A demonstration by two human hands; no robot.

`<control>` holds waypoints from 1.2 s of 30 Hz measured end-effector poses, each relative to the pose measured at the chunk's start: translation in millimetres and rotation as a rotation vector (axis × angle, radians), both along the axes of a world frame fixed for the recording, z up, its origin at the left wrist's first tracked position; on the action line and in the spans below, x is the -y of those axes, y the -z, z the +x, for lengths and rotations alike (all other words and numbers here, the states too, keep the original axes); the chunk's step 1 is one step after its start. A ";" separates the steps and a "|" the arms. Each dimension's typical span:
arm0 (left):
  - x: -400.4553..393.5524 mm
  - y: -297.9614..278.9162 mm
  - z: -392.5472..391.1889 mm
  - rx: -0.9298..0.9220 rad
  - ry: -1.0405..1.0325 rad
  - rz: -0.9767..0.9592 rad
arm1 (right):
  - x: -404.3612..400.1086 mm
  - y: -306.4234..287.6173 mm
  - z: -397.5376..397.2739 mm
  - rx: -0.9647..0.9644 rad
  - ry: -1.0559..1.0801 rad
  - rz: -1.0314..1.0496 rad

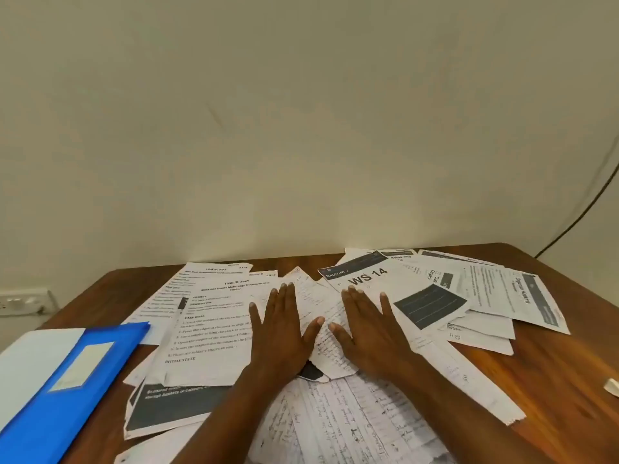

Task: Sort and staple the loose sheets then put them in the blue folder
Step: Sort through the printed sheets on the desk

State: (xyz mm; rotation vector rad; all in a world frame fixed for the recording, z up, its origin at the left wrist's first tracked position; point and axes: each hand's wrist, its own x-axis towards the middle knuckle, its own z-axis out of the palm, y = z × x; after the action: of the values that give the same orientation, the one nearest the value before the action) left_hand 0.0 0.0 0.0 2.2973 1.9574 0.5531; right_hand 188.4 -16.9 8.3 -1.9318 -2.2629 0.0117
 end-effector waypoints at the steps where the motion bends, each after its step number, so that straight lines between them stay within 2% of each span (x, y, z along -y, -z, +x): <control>1: 0.8 2.4 1.1 -0.011 -0.002 -0.018 | 1.2 2.4 -0.2 -0.015 -0.004 -0.017; 12: 3.7 11.8 -21.5 -0.113 0.051 -0.144 | 25.9 9.0 -19.9 -0.019 0.046 -0.148; 16: -2.1 -1.6 -23.0 -0.092 0.000 -0.093 | 38.5 0.7 -32.9 -0.010 0.024 -0.186; 21: -8.9 -11.8 9.6 -0.049 0.026 -0.059 | 10.6 -13.4 -11.0 -0.123 0.117 0.032; 26: -15.0 -10.4 47.4 -0.051 0.133 -0.103 | -15.8 -1.1 30.6 -0.062 0.210 -0.120; 30: -24.8 -8.6 59.4 -0.040 0.177 -0.098 | -1.9 4.8 19.1 0.015 0.190 -0.155; 36: -30.0 4.1 60.9 0.088 0.171 -0.118 | 35.0 -10.7 -9.7 0.057 0.174 -0.161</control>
State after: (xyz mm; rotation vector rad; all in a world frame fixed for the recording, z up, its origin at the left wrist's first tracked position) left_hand 60.9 30.0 -4.1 2.2962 1.6874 0.4992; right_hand 178.6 -52.0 19.0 -2.2327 -2.1803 0.1226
